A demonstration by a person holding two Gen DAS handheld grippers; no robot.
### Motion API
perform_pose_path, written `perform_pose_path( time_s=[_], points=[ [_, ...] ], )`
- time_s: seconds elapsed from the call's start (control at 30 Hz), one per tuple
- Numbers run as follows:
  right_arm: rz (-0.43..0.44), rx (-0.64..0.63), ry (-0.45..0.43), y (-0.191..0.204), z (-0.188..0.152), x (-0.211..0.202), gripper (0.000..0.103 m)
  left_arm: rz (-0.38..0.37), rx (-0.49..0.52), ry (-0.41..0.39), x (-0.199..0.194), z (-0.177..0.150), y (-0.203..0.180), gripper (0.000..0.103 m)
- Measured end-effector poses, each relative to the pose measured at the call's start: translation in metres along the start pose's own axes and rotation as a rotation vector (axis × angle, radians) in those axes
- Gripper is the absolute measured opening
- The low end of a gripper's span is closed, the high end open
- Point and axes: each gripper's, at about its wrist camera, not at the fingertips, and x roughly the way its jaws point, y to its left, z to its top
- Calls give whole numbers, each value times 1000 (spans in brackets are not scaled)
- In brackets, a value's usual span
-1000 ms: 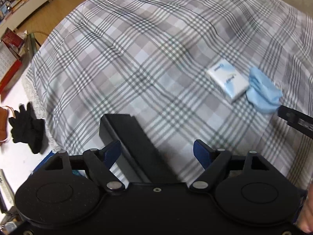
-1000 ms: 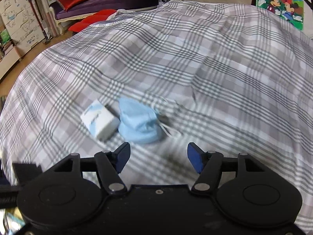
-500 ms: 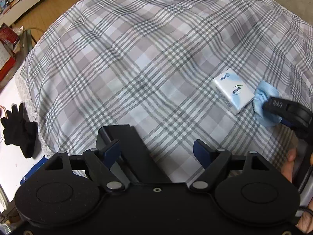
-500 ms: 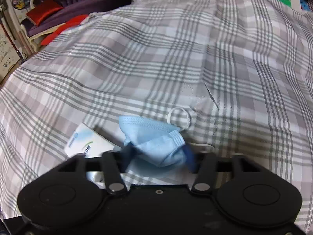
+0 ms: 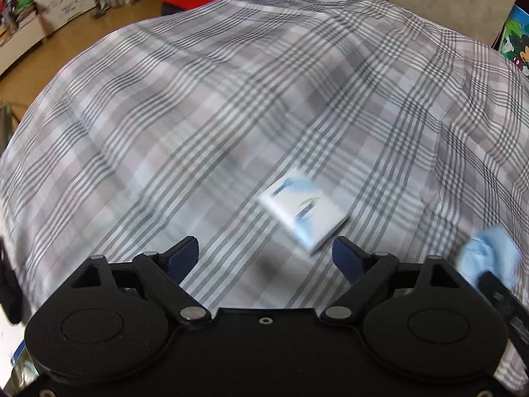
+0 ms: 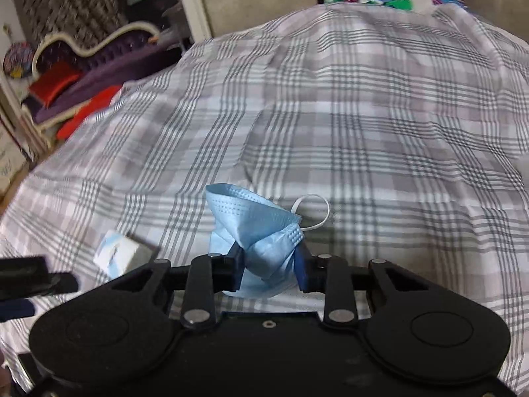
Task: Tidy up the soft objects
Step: 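Grasp the white tissue packet with the left tool while the right tool grasps the blue mask, then carry the packet and mask into the gold tray and open both tools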
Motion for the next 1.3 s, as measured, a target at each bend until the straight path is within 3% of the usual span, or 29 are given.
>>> perform_pose_path(
  time_s=[0.2, 0.43, 0.53, 0.67, 0.93, 1.1, 1.3],
  points=[
    [-63, 35, -108, -19, 3, 4, 30, 44, 68, -4, 36, 9, -30, 88],
    [-32, 69, -35, -31, 7, 29, 30, 40, 97, 28, 72, 11, -40, 91],
    [-32, 69, -39, -32, 7, 31, 30, 19, 89, 67, 85, 13, -41, 78],
    [-27, 80, -19, -34, 6, 35, 30, -46, 37, 58, 80, 15, -34, 61],
    [-34, 84, -56, -42, 11, 32, 30, -44, 24, 5, 5, 4, -16, 61],
    [-5, 64, -87, -47, 14, 10, 30, -58, 10, 12, -62, -28, 4, 61],
    [89, 19, -71, -55, -2, -47, 30, -66, -24, 60, -121, -78, 42, 61]
  ],
)
